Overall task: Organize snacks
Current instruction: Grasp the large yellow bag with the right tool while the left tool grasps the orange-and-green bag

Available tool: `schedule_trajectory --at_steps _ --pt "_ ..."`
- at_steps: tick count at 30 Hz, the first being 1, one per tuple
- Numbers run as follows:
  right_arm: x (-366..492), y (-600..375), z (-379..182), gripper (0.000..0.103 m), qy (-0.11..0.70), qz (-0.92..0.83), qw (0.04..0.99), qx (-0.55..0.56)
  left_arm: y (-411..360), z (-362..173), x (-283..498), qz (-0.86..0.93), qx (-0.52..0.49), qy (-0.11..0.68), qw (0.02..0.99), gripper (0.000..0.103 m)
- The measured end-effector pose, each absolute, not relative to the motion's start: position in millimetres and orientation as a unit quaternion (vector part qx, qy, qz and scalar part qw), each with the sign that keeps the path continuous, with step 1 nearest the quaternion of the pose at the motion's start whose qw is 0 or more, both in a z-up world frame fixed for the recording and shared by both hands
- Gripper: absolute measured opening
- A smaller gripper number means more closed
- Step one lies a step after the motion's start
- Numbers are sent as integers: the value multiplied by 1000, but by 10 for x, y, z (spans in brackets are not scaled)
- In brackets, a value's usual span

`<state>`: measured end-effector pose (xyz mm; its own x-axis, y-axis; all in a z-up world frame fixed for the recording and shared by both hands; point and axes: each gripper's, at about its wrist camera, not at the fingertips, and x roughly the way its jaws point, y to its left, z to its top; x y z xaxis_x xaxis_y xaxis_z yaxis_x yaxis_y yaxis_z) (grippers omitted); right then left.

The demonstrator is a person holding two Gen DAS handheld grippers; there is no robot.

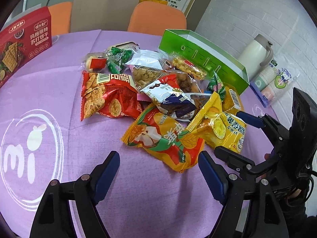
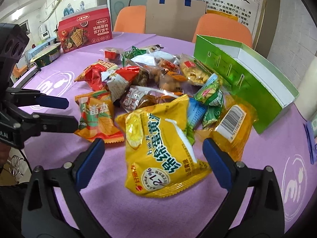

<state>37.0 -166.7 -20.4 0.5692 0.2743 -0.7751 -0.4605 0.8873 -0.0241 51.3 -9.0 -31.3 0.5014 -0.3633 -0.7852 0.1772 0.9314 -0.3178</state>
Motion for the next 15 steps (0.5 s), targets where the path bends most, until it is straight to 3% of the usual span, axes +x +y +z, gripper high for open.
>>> schedule_trajectory --at_steps 2,4,8,11,13,15 --pt "287 -1699 -239 73 424 199 878 -98 -81 -333 532 -163 -104 476 858 72" --pt "197 -1733 -235 73 426 197 879 -81 -94 -355 559 -174 -110 479 853 62" --pt "163 -1755 -225 73 431 192 879 -60 -124 -434 633 -179 -124 492 843 61" --pt "208 -1744 -240 74 438 185 878 -53 -126 -447 704 -162 -142 496 841 68" --pt "194 -1742 -238 74 437 185 879 -50 -144 -453 751 -149 -154 499 840 84" --pt "157 -1759 -241 74 438 186 878 -44 -185 -441 803 -138 -158 497 842 86"
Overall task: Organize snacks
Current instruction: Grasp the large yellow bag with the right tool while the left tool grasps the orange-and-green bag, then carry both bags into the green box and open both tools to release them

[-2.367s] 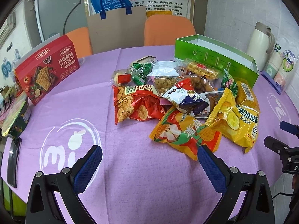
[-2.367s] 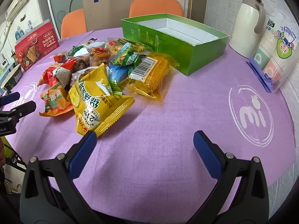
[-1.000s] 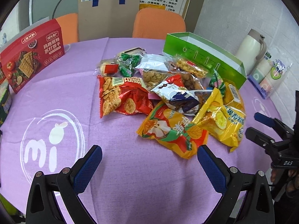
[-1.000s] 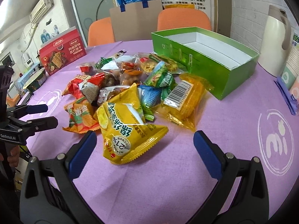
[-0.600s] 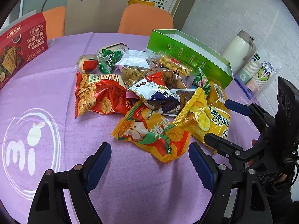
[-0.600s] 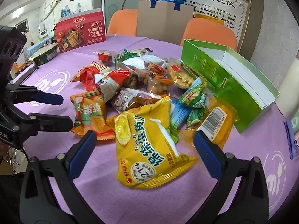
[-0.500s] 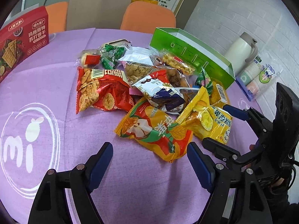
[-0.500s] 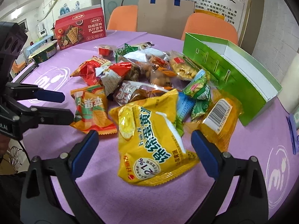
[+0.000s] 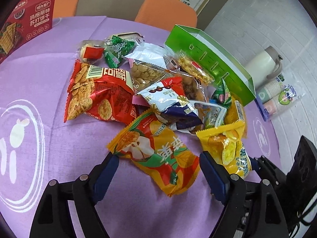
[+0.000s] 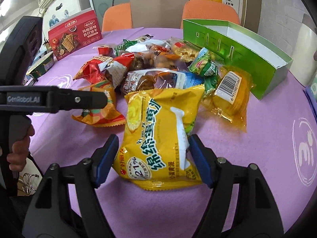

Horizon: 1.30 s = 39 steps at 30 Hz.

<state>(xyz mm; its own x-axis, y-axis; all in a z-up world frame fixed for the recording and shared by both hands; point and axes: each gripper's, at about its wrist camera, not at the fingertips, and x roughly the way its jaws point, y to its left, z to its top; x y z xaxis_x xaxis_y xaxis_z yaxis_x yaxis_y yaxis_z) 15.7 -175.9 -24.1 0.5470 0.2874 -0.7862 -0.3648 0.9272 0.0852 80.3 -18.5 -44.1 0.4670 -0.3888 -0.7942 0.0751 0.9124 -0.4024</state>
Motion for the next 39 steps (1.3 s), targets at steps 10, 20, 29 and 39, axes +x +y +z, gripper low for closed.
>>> schedule_trajectory --at_steps 10,20,29,39 --pt "103 -1798 -265 75 442 189 877 -27 -224 -426 767 -141 -77 477 864 62" --pt "103 -1751 -285 79 440 185 878 -29 -136 -437 809 -186 -168 487 837 44" --pt "107 -1764 -287 79 434 185 881 -23 -320 -309 743 -224 -171 465 839 42" --pt "136 -1778 -288 73 426 174 888 -11 -368 -421 684 -227 -134 483 835 41"
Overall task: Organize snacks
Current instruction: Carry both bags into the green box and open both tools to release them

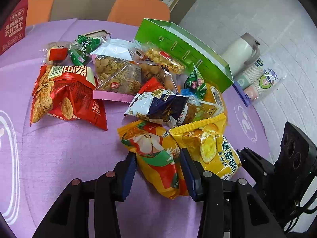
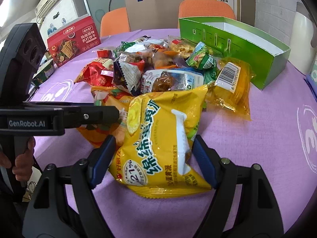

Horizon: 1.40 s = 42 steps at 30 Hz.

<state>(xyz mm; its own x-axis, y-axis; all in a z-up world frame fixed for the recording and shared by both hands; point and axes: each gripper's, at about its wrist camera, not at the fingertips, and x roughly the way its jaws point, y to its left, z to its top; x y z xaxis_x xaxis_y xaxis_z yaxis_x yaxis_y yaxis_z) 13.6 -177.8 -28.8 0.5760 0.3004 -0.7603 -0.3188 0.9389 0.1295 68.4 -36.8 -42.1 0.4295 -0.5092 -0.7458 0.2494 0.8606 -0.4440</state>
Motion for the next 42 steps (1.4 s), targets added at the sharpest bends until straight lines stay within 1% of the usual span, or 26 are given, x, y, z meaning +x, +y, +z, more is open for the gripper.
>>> schedule_trajectory --at_steps 1,2,3,6,7,10,15,21,26,32,37,42 --pt "146 -1783 -279 66 427 165 889 -13 -383 -421 676 -223 -124 481 839 35" --pt "154 -1807 -263 58 431 161 888 -5 -393 -420 674 -224 -118 476 842 35" --pt "145 -1848 -235 54 432 165 887 10 -398 -435 682 -222 -118 477 842 31" --pt "76 -1937 -108 51 417 165 893 25 -328 -341 656 -232 -137 470 841 24" --pt "62 -1962 -53 51 411 165 896 28 -295 -258 620 -239 -138 462 843 22" --pt "51 -2039 115 50 389 172 904 44 -248 5 512 -256 -128 433 855 22" --pt "109 -2134 353 50 352 161 921 43 -279 257 554 -269 -120 408 864 22" --pt "436 -2421 608 50 307 120 942 62 -451 639 872 -278 -121 365 880 22" --pt "860 -2723 606 50 302 78 945 97 -789 903 1279 -298 -116 343 883 22" --pt "1266 -3042 507 50 305 50 942 130 -1179 897 1884 -313 -130 354 872 22" --pt "1560 -3223 429 50 316 30 939 130 -1459 762 2329 -310 -138 368 866 22" --pt "1769 -3335 285 50 337 14 933 123 -1638 648 2602 -304 -133 375 866 22"
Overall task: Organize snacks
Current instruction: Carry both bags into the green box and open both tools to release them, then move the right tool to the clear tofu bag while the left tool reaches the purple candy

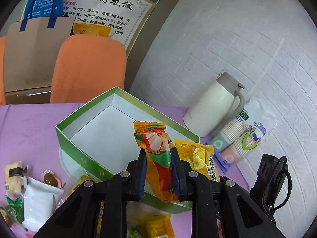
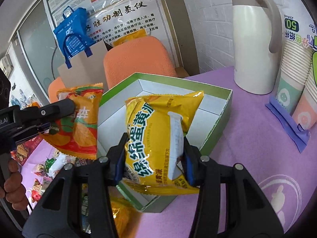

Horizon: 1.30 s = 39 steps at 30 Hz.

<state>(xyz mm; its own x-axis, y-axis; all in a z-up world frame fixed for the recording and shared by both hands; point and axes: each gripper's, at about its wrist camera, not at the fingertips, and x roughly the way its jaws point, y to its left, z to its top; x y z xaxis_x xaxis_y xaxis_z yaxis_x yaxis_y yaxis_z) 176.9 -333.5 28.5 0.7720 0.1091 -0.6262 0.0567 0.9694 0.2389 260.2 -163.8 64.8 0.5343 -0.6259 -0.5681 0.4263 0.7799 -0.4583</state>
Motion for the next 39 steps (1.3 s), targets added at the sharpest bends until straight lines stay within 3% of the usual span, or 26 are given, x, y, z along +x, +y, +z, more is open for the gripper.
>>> schedule_trajectory --at_steps 4,5,6,7,8,9,18,27,39 --pt "1821 -3288 245 55 342 20 935 97 -1719 509 2762 -298 -130 393 860 23" --pt "1837 -3269 250 67 342 22 936 84 -1718 467 2785 -301 -134 397 857 27" --pt "1809 -3238 266 79 337 30 939 70 -1708 441 2794 -311 -140 400 851 43" --pt "1791 -3226 279 86 333 35 940 63 -1701 404 2809 -314 -144 412 843 79" --pt "1762 -3211 293 95 330 35 942 54 -1691 385 2814 -301 -142 422 843 93" --pt "1721 -3194 310 101 326 31 944 41 -1672 379 2811 -278 -137 424 851 99" --pt "1316 -3201 488 102 312 12 950 18 -1341 531 2608 -249 -149 394 872 99" --pt "590 -2975 702 102 275 62 959 29 -1031 851 1881 -243 -113 345 899 99" --pt "116 -2617 310 102 312 115 943 27 -709 450 874 -236 -77 374 893 99"
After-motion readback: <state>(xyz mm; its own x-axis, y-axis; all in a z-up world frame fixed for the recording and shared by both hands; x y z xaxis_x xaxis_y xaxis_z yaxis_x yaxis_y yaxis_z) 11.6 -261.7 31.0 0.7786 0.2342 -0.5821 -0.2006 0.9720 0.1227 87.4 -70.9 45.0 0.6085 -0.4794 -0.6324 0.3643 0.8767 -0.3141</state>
